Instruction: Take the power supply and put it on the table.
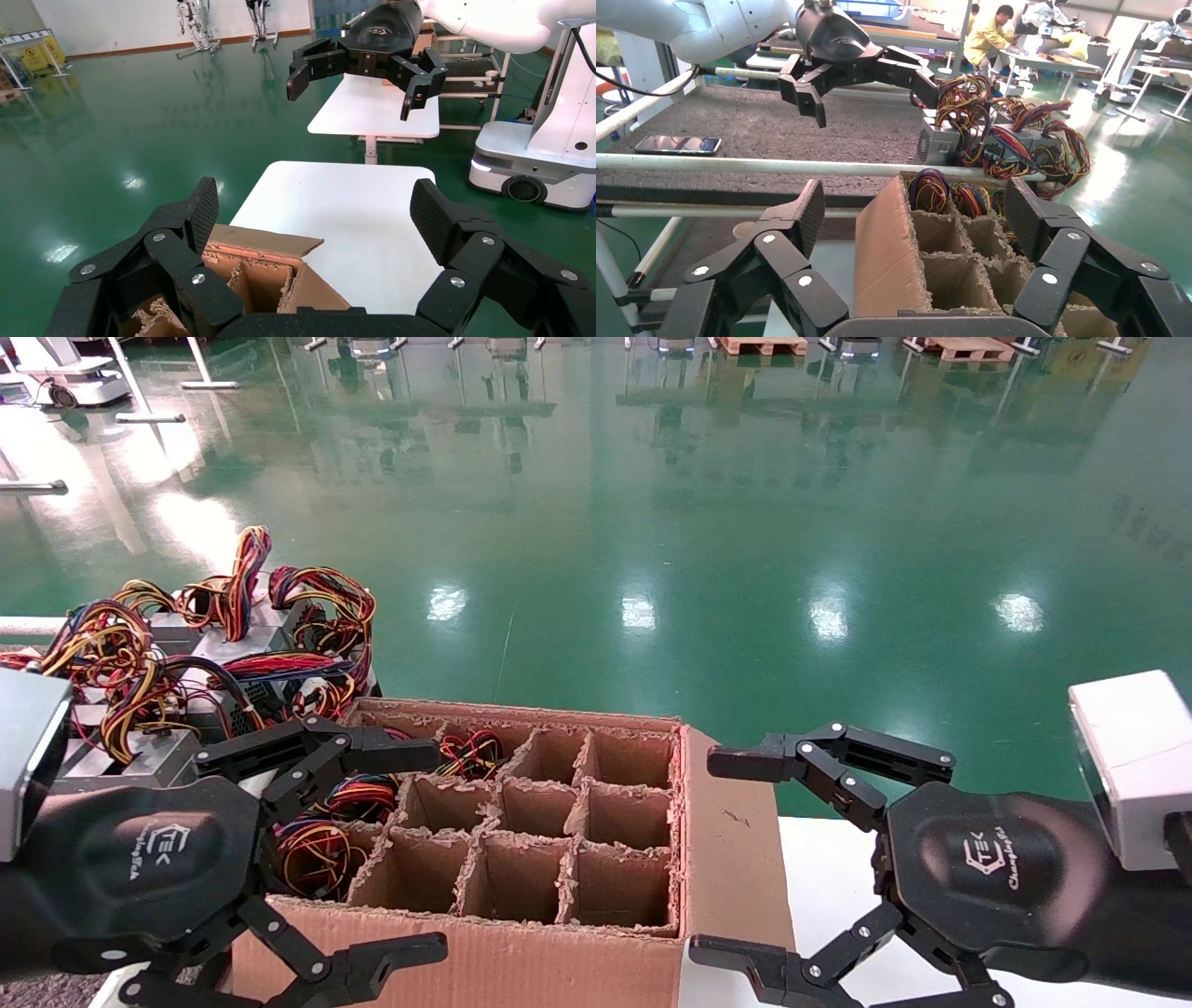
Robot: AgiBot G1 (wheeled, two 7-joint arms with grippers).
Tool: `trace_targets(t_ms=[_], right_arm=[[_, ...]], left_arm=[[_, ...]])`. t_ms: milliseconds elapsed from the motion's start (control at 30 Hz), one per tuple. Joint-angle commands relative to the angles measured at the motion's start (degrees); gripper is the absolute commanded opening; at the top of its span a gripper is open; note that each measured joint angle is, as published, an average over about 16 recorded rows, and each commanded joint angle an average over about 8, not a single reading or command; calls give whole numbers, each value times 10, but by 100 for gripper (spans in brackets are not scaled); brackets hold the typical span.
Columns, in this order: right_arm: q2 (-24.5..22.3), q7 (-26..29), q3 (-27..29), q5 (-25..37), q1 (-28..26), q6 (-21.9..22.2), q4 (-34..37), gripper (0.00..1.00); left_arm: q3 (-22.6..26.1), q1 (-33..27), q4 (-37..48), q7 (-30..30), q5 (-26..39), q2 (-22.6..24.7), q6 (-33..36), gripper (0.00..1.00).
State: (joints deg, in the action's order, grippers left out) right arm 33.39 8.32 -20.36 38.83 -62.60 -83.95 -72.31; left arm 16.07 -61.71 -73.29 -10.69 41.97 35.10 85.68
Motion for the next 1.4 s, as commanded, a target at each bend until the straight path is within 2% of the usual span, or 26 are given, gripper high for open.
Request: trace_targets(t_ms=[33, 733, 900, 1067, 1233, 1400], right_arm=[[0, 0, 0, 0, 0, 0, 0, 0], [0, 0, 0, 0, 0, 0, 0, 0], [0, 0, 0, 0, 0, 0, 0, 0], [0, 0, 0, 0, 0, 0, 0, 0], [0, 0, 0, 0, 0, 0, 0, 0], [0, 0, 0, 0, 0, 0, 0, 0]], left_arm=[[0, 0, 0, 0, 0, 0, 0, 100], [2, -3, -3, 3, 12, -1, -3, 100], [10, -20, -2, 12, 52, 9, -31, 100], [35, -53, 26, 10, 107, 38, -54, 100], [77, -114, 93, 5, 186, 81, -60, 100], [111, -179, 195, 19, 247, 130, -55, 100]])
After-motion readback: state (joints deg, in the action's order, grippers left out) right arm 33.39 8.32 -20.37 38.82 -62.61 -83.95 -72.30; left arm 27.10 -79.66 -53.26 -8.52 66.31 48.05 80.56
